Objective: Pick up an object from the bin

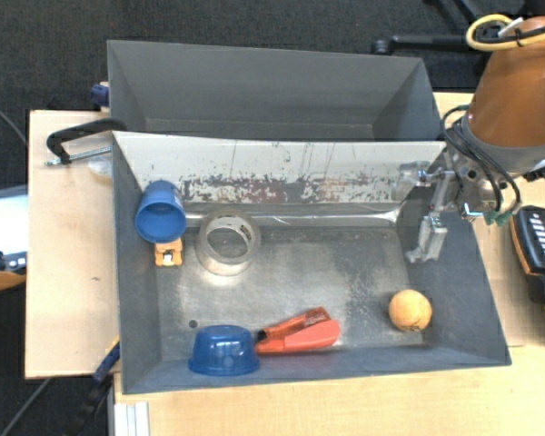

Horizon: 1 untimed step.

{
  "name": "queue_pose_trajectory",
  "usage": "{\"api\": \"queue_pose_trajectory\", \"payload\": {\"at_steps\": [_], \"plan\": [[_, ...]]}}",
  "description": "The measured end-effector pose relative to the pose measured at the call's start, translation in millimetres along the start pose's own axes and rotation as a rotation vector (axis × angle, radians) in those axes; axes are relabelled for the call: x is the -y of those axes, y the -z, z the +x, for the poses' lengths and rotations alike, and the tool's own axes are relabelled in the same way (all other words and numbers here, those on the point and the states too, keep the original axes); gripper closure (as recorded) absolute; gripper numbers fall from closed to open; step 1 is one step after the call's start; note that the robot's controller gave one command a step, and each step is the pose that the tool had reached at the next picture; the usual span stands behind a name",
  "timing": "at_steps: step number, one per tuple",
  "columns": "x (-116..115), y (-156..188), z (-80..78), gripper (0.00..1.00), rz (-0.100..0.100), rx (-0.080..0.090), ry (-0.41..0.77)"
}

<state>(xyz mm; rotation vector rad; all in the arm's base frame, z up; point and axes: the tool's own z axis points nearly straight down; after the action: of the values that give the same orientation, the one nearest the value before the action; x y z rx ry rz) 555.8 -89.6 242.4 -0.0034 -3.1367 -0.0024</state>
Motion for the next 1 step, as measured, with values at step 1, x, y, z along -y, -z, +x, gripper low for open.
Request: {"api": "queue_pose_trajectory", "payload": {"at_steps": [1], "plan": [[-0.5,5.0,-1.3,0.00,0.001,0.009,0.002]]}}
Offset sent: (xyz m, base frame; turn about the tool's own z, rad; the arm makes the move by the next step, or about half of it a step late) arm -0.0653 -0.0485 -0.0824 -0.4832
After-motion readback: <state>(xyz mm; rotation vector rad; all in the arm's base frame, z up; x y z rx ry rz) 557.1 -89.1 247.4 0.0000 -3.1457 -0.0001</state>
